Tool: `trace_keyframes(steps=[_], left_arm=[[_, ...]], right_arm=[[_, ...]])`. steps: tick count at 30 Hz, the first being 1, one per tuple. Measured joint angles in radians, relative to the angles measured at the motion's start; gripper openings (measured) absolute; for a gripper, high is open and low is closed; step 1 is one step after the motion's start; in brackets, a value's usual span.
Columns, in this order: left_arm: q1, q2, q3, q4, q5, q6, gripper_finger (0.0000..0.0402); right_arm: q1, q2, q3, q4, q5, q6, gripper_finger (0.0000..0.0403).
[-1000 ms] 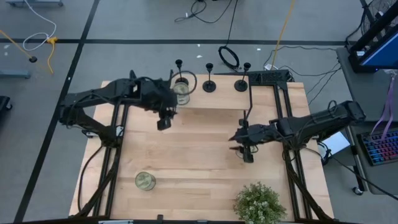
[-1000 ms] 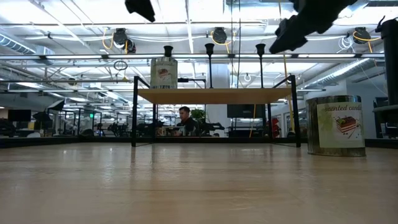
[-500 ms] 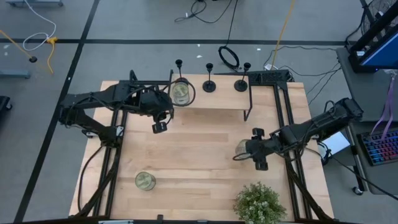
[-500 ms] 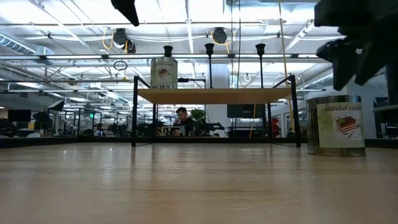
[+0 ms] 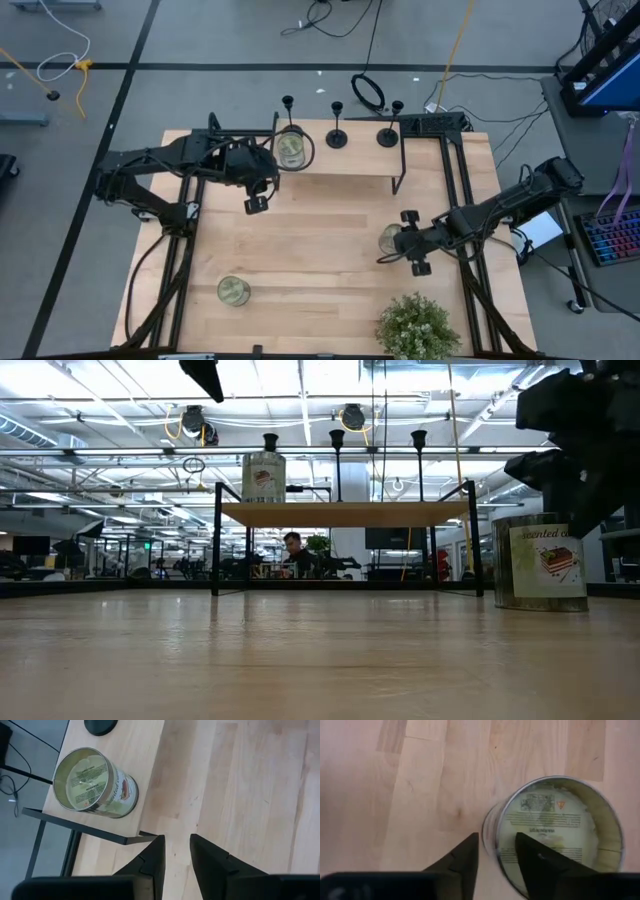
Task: Pick & Place candle stick holders
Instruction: Put the right scented candle on the shelf
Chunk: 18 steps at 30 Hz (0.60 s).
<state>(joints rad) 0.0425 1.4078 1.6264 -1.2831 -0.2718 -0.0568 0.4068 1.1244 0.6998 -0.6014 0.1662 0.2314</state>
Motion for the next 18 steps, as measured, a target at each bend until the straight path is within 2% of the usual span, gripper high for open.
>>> trace_keyframes(steps=[5, 7, 12, 18], left_arm=[[0.003, 0.0, 0.0, 0.001, 0.0, 0.002, 0.0093], [0.003, 0.0, 0.0, 0.001, -0.001, 0.002, 0.0093], [0.003, 0.0, 0.0, 0.006, -0.001, 0.01, 0.0093], [0.003, 0.0, 0.0, 0.01, -0.001, 0.021, 0.0093]], right_arm=[[0.0, 0.0, -0.001, 0.018, 0.02, -0.017, 0.003], [0.0, 0.0, -0.001, 0.025, 0.017, -0.015, 0.0009], [0.0, 0.001, -0.003, 0.16, 0.012, -0.069, 0.001], [-0.018, 0.001, 0.0, 0.504, -0.004, -0.237, 0.0006]])
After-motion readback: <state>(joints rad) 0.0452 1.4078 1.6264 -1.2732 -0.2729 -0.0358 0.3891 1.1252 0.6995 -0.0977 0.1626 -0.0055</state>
